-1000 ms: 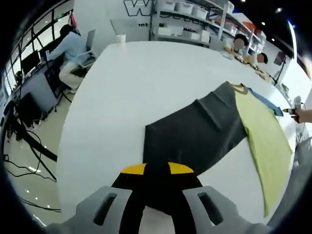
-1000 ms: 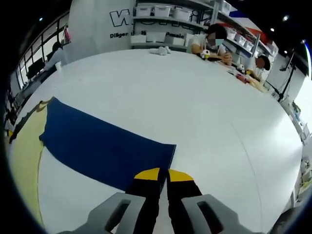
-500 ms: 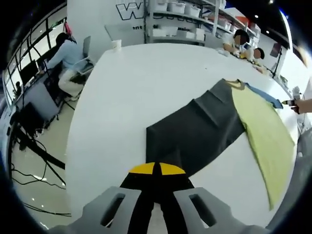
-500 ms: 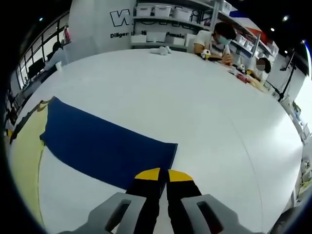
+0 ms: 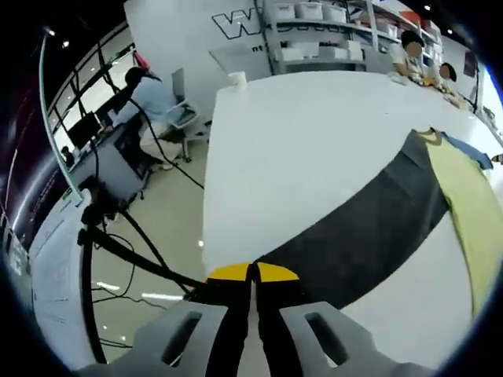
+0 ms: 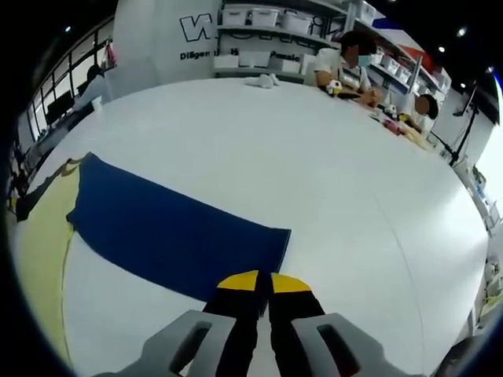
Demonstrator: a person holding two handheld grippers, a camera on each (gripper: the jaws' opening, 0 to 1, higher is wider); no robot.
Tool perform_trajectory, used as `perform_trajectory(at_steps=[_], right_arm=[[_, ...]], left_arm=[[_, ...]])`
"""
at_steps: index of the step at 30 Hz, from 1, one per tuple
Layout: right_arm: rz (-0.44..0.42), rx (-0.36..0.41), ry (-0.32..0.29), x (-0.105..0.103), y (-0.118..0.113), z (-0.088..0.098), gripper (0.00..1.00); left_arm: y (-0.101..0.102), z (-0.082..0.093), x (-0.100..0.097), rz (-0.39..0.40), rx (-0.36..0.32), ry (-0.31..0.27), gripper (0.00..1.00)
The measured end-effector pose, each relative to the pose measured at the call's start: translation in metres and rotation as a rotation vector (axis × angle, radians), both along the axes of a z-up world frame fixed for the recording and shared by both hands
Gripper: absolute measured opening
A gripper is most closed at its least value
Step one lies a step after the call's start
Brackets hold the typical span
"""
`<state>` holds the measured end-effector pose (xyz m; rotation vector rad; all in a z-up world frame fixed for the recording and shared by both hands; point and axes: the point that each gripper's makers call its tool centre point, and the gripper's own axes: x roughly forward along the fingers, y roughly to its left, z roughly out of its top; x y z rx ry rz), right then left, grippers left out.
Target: Fold the garment on the visible template until the final outline fits inside the template.
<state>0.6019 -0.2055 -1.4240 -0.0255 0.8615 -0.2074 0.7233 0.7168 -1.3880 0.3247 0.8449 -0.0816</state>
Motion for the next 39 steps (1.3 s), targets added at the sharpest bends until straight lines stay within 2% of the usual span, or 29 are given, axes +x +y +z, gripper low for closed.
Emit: perform_trajectory(at_steps=[5, 7, 9, 10, 12, 17, 18, 21, 26, 39], right_arm=[[0.033, 0.005, -0.010, 0.006, 0.008, 0.001, 0.00], [0.045, 0.009, -0.004, 0.007, 0.012, -0.002, 0.04], [0.033, 0.010, 0.010, 0.005, 0.011, -0.005, 0.07], [0.023, -0.014, 0.016, 0.003, 0.006, -0.006, 0.09], [0.004, 0.018, 0.009, 0.003, 0.006, -0.008, 0.12], [-0.036, 0.033, 0.043, -0.002, -0.001, -0.017, 0.13], [-0.039, 0.027, 0.025, 0.000, -0.002, -0.015, 0.13], [-0.046, 0.021, 0.037, 0.000, -0.003, -0.014, 0.12], [-0.025, 0.051, 0.033, 0.002, 0.003, -0.016, 0.00], [0.024, 0.022, 0.048, 0.003, -0.001, -0.017, 0.00]], left_arm=[[0.001, -0.011, 0.000, 0.002, 0.010, 0.042, 0.03], [0.000, -0.018, -0.004, 0.006, 0.013, 0.072, 0.03], [-0.002, -0.022, -0.009, 0.012, 0.012, 0.089, 0.03], [-0.002, -0.024, -0.011, 0.015, 0.006, 0.092, 0.03], [-0.002, -0.027, -0.015, 0.019, 0.002, 0.098, 0.03], [0.001, -0.033, -0.026, 0.036, -0.009, 0.119, 0.03], [0.001, -0.033, -0.028, 0.038, -0.011, 0.121, 0.03], [0.000, -0.034, -0.031, 0.046, -0.017, 0.123, 0.03], [0.000, -0.034, -0.034, 0.053, -0.021, 0.127, 0.03], [0.009, -0.037, -0.041, 0.068, -0.017, 0.163, 0.02]])
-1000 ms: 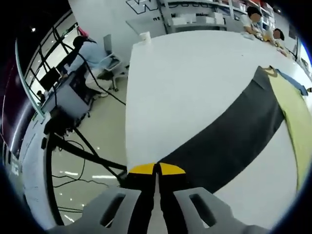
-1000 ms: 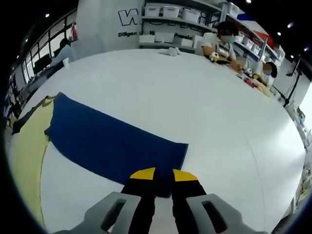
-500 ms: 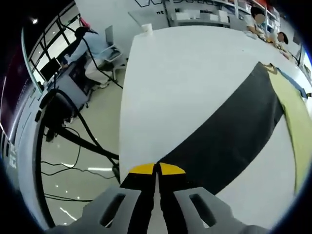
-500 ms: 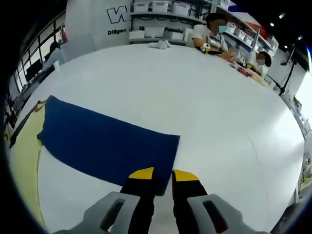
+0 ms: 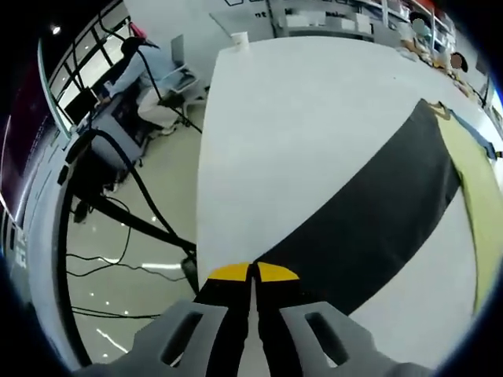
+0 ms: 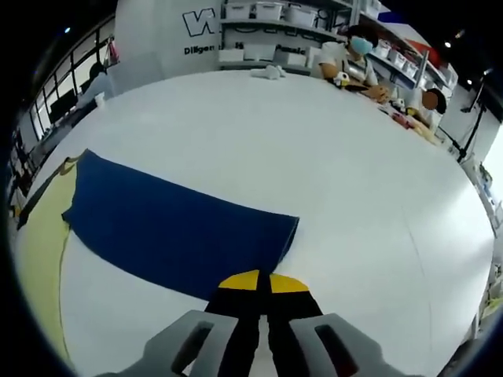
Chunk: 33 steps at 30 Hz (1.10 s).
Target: Fold the garment on the visible template until the final outline fits inside the template.
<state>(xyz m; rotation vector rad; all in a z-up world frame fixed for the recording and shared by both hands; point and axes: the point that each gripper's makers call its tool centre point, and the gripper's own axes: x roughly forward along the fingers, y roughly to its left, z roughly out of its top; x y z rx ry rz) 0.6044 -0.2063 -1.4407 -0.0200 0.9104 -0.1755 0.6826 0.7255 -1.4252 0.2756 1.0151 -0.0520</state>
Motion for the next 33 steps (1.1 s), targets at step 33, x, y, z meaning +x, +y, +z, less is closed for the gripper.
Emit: perform_trajectory(at_steps=[33], right_arm=[[0.449, 0.019, 0.003, 0.086, 0.081, 0.003, 0.19]], left_arm=[[-0.088, 0.009, 0.062, -0.210, -0.110, -0.090, 0.25]])
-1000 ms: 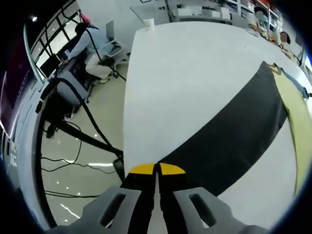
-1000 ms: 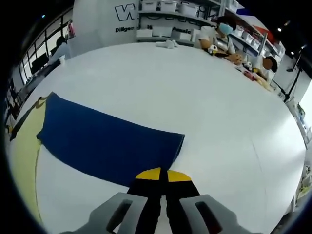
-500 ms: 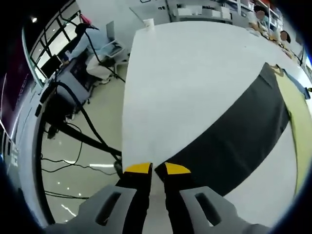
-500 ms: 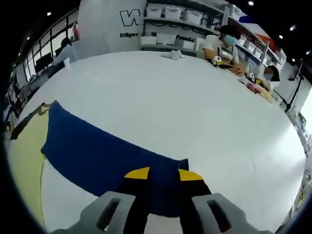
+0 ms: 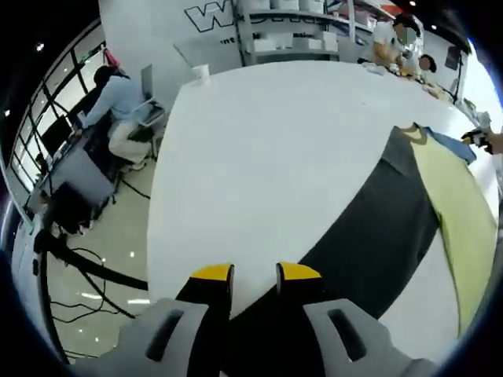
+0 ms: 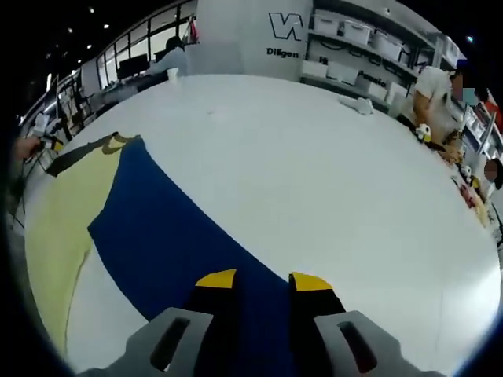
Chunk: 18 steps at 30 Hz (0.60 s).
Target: Fold the garment on the visible template until the final outline fits inside the template.
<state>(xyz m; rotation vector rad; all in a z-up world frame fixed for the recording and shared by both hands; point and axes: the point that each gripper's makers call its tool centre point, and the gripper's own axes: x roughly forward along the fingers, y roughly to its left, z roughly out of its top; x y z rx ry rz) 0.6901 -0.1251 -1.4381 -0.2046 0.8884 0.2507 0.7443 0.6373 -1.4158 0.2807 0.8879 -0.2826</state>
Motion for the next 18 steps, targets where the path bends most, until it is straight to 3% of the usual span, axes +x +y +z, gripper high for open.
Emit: perform_trajectory(at_steps=[8, 10, 12, 14, 15, 18], right_arm=[[0.014, 0.027, 0.033, 0.002, 0.002, -0.003, 0.18], [0.019, 0.039, 0.034, 0.002, 0.003, -0.004, 0.16], [0.022, 0.043, 0.032, 0.001, 0.005, -0.003, 0.14], [0.031, 0.038, 0.034, 0.001, 0.005, -0.004, 0.06], [0.035, 0.027, 0.034, 0.001, 0.004, -0.004, 0.01], [0.063, 0.003, 0.030, 0.001, 0.004, -0.004, 0.00]], left_arm=[[-0.016, -0.021, 0.003, -0.061, 0.003, 0.078, 0.26], [-0.016, -0.019, 0.006, -0.064, -0.006, 0.068, 0.24], [-0.019, -0.020, 0.007, -0.080, -0.016, 0.075, 0.20], [-0.016, -0.022, 0.006, -0.095, 0.022, 0.090, 0.06], [-0.013, -0.022, 0.002, -0.113, 0.044, 0.110, 0.04], [-0.014, -0.021, 0.006, -0.099, 0.015, 0.095, 0.03]])
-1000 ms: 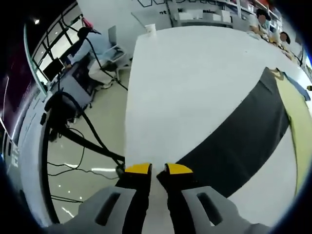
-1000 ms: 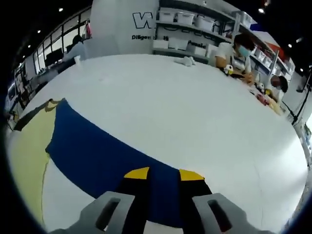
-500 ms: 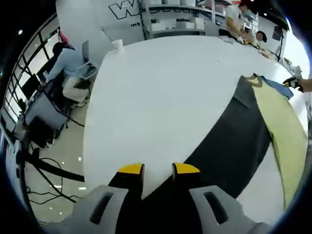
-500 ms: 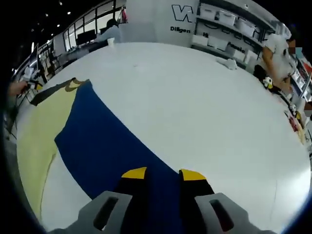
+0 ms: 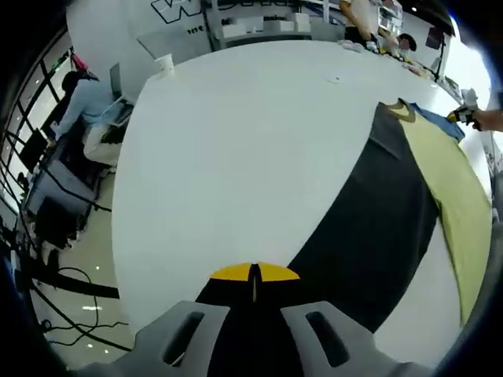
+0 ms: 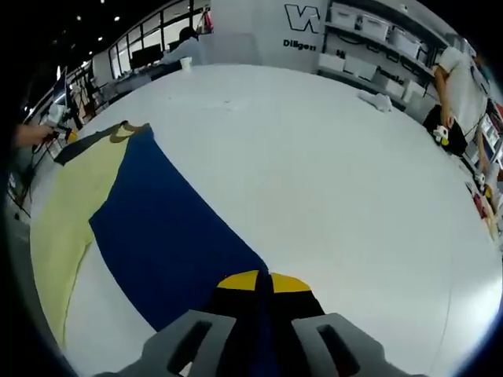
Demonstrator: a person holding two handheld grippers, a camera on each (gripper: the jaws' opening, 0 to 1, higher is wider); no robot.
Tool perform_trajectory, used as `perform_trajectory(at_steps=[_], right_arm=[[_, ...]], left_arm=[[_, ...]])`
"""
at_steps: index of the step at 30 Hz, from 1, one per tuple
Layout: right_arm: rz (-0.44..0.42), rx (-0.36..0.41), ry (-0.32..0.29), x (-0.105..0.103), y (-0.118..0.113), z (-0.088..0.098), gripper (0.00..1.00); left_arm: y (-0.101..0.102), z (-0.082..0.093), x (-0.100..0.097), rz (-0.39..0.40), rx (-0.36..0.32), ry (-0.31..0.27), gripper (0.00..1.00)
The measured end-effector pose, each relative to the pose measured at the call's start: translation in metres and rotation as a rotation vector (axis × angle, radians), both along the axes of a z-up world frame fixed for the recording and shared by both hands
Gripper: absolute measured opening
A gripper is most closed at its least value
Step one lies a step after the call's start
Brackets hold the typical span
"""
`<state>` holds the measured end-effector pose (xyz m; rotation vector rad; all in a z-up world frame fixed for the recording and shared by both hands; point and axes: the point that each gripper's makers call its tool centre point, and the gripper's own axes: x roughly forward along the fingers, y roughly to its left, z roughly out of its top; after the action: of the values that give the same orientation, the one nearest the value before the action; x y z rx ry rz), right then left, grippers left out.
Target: Fold the garment on the visible template until the final outline fits inside the template.
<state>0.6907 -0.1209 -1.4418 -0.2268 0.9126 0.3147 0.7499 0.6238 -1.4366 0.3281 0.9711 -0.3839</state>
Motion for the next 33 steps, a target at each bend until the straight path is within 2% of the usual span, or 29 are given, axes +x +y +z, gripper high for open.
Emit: perform_trajectory(at_steps=[8, 11, 13, 14, 15, 16, 17, 20, 22, 24, 26, 29, 30, 33], right_arm=[[0.052, -0.060, -0.004, 0.003, -0.003, 0.000, 0.00], [0.034, -0.049, -0.005, 0.005, -0.006, 0.000, 0.00], [0.037, -0.055, -0.008, 0.006, -0.006, -0.001, 0.00], [0.036, -0.055, -0.009, 0.006, -0.006, -0.001, 0.00], [0.035, -0.053, -0.009, 0.007, -0.006, -0.001, 0.00], [0.034, -0.052, -0.009, 0.007, -0.006, -0.001, 0.00], [0.035, -0.051, -0.008, 0.007, -0.006, -0.001, 0.00], [0.036, -0.049, -0.007, 0.007, -0.006, -0.001, 0.00], [0.035, -0.050, -0.008, 0.007, -0.006, -0.001, 0.00], [0.033, -0.049, -0.008, 0.007, -0.006, -0.001, 0.00], [0.034, -0.050, -0.008, 0.007, -0.006, -0.001, 0.00], [0.035, -0.053, -0.009, 0.007, -0.005, -0.001, 0.00], [0.037, -0.054, -0.011, 0.007, -0.005, -0.001, 0.00], [0.036, -0.054, -0.011, 0.008, -0.006, -0.002, 0.00]], left_arm=[[0.010, 0.001, -0.003, 0.018, 0.040, 0.003, 0.02], [0.004, 0.003, -0.003, 0.009, 0.003, 0.000, 0.03], [0.000, 0.003, -0.005, 0.010, 0.001, 0.015, 0.03], [-0.006, 0.004, -0.004, 0.021, -0.031, 0.007, 0.05], [-0.013, 0.004, -0.003, 0.022, -0.073, 0.002, 0.12], [-0.021, 0.005, 0.000, 0.002, -0.127, -0.015, 0.24], [-0.023, 0.005, 0.000, -0.002, -0.132, -0.012, 0.29], [-0.027, 0.003, -0.001, -0.025, -0.125, 0.003, 0.34], [-0.038, 0.001, -0.004, -0.054, -0.149, 0.020, 0.36], [-0.041, 0.000, -0.006, -0.089, -0.118, 0.018, 0.38], [-0.043, -0.001, -0.007, -0.114, -0.101, 0.024, 0.38], [-0.046, 0.001, -0.007, -0.175, -0.058, 0.013, 0.31], [-0.051, 0.000, -0.010, -0.219, -0.062, 0.015, 0.27], [-0.054, 0.000, -0.012, -0.254, -0.041, 0.013, 0.20]])
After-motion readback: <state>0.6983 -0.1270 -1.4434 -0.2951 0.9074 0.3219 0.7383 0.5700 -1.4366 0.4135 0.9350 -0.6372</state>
